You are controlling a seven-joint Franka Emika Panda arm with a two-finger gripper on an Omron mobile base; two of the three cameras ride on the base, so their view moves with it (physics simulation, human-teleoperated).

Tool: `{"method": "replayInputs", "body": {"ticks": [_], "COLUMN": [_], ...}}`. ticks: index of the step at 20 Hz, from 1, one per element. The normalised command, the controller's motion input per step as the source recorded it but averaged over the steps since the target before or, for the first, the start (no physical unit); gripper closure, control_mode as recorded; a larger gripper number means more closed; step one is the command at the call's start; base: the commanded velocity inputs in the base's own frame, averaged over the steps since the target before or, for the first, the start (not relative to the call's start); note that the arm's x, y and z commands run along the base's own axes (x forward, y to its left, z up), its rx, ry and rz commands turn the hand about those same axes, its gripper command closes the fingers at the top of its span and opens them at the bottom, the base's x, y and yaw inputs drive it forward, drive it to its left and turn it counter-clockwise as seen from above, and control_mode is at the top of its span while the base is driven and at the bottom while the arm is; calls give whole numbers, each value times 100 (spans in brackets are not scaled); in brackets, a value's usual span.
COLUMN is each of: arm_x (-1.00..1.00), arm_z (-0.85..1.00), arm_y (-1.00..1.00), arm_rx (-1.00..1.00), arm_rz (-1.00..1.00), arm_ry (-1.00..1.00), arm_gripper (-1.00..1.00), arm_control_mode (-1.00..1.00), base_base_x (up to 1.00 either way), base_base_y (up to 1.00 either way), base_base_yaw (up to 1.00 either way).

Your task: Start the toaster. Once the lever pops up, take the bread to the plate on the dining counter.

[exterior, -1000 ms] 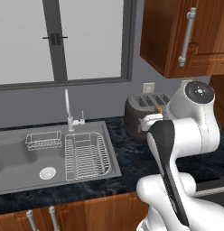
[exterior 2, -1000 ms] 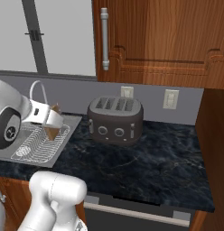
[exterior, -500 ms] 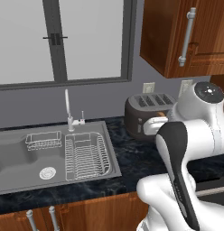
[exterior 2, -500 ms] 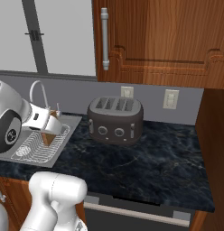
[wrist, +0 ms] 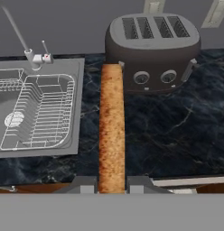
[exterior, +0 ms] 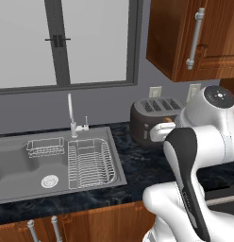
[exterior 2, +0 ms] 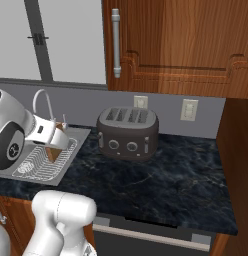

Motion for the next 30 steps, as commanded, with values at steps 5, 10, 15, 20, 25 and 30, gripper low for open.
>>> {"method": "replayInputs", "body": {"ticks": [5, 10, 15, 20, 25, 30], "arm_x": [-1, -4, -5, 0, 0, 0], "arm_z": [0, 0, 0, 0, 0, 0], "arm_y": [0, -4, -2, 0, 0, 0], "arm_rx": [0, 0, 0, 0, 0, 0], "arm_rz": [0, 1, 1, 0, 0, 0], "arm_ry": [0, 0, 0, 0, 0, 0], "arm_gripper": [100, 100, 100, 100, 100, 100], "arm_control_mode": [-100, -100, 100, 100, 100, 100], "base_base_x": [0, 0, -2, -43, -79, -49], "base_base_y": [0, 0, 0, 6, 46, 70], "base_base_yaw": [0, 0, 0, 2, 27, 63]}}
